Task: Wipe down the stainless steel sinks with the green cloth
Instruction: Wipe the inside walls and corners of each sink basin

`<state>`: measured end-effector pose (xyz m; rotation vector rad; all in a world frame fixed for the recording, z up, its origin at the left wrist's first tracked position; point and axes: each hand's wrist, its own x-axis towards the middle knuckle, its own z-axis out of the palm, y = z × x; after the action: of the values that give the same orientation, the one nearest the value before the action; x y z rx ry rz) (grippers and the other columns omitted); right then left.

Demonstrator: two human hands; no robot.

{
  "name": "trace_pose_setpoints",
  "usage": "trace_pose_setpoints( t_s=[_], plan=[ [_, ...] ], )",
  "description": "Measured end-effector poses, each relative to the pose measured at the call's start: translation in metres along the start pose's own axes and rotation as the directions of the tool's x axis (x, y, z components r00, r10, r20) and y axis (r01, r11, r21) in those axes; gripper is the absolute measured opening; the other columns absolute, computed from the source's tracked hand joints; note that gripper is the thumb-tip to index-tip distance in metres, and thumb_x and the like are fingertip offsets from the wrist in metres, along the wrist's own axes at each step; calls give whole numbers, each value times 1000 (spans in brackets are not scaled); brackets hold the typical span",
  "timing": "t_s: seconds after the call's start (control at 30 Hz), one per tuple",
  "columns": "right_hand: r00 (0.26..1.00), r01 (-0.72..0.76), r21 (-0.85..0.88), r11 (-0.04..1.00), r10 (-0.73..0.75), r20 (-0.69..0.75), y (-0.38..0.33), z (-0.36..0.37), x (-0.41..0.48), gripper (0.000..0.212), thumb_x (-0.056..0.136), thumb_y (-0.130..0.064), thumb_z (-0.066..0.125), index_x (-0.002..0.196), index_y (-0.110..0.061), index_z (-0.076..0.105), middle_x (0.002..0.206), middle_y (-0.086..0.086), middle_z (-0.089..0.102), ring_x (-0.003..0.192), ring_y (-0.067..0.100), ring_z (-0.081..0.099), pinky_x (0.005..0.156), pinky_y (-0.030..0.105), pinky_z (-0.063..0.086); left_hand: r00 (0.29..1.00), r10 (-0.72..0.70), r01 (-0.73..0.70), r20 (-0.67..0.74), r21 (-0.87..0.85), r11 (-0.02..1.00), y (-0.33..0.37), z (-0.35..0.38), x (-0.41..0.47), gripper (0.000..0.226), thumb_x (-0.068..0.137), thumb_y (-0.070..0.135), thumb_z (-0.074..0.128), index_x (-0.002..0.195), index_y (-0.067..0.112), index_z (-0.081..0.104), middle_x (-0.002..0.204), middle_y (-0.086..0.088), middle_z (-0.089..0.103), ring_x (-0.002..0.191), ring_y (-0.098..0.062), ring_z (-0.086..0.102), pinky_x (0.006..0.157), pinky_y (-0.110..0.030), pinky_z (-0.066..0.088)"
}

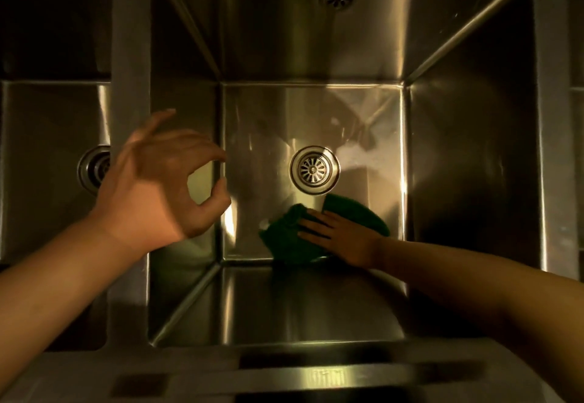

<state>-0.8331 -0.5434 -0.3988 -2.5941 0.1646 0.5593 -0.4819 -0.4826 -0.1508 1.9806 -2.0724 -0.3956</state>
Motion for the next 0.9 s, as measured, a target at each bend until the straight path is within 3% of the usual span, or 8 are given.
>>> trace_pose_setpoints(
  t_s=[0.13, 0.27, 0.37, 0.5, 0.63, 0.73, 0.8, 0.9],
  plan=[
    [954, -287, 72, 955, 292, -68, 23, -3, -35, 83, 97, -24, 51, 162, -33, -1, 170, -1, -7, 156, 29, -9, 126, 51, 7, 1000, -2, 2, 0, 1, 1000, -2, 2, 0, 36, 86, 36, 62, 103, 8, 78, 106, -11, 77, 101, -30, 73, 124, -46, 28],
    [783, -538, 242, 807, 585, -210, 44, -19, -33, 79, 92, -19, 60, 161, -18, 21, 169, 13, 10, 154, 43, 12, 118, 60, 28, 1000, -8, 8, -2, -5, 1000, -3, 2, 0, 33, 86, 36, 62, 102, 11, 78, 106, -9, 77, 100, -27, 73, 125, -41, 25],
    [673, -574, 379, 726, 682, -288, 70, -29, -24, 76, 89, -11, 66, 157, -11, 33, 165, 23, 20, 149, 52, 20, 114, 64, 32, 1000, -5, 5, -2, -5, 1000, -3, 3, -1, 31, 87, 35, 63, 103, 13, 78, 106, -6, 77, 102, -25, 73, 125, -41, 25],
    [538, -628, 443, 640, 768, -348, 116, -56, 1, 62, 97, -15, 59, 154, -4, 37, 167, 19, 14, 153, 45, 9, 123, 57, 15, 1000, -9, 9, 10, -8, 1000, -6, 3, -1, 33, 88, 38, 61, 106, 15, 77, 108, -5, 77, 105, -23, 72, 125, -43, 26],
    [404, -618, 538, 574, 818, -409, 135, -84, 38, 80, 82, -4, 57, 158, -11, 30, 167, 17, 14, 154, 43, 8, 124, 52, 12, 1000, -4, 4, -1, 5, 1000, -5, 4, 0, 32, 89, 37, 62, 106, 14, 77, 107, -5, 77, 103, -22, 72, 125, -43, 26],
    [352, -689, 508, 516, 852, -388, 127, -94, 71, 73, 88, -14, 51, 157, -12, 29, 168, 13, 13, 155, 39, 3, 125, 50, 8, 1000, 2, -2, -6, 9, 1000, -3, 3, 0, 31, 88, 35, 64, 104, 12, 77, 105, -5, 77, 101, -22, 73, 124, -41, 27],
    [314, -656, 557, 509, 855, -411, 115, -97, 88, 69, 89, -18, 42, 157, -10, 32, 167, 13, 17, 155, 40, 7, 125, 50, 11, 1000, -5, 5, -7, 7, 1000, -2, 2, 1, 30, 87, 34, 65, 103, 12, 78, 105, -5, 77, 101, -22, 73, 123, -40, 26],
    [336, -605, 583, 543, 837, -432, 101, -101, 116, 59, 97, -15, 36, 157, -9, 33, 166, 17, 21, 154, 41, 13, 124, 52, 14, 1000, -23, 23, 6, 13, 1000, 0, 0, 1, 30, 84, 34, 66, 102, 13, 78, 103, -4, 77, 101, -22, 72, 123, -37, 25]
  ],
)
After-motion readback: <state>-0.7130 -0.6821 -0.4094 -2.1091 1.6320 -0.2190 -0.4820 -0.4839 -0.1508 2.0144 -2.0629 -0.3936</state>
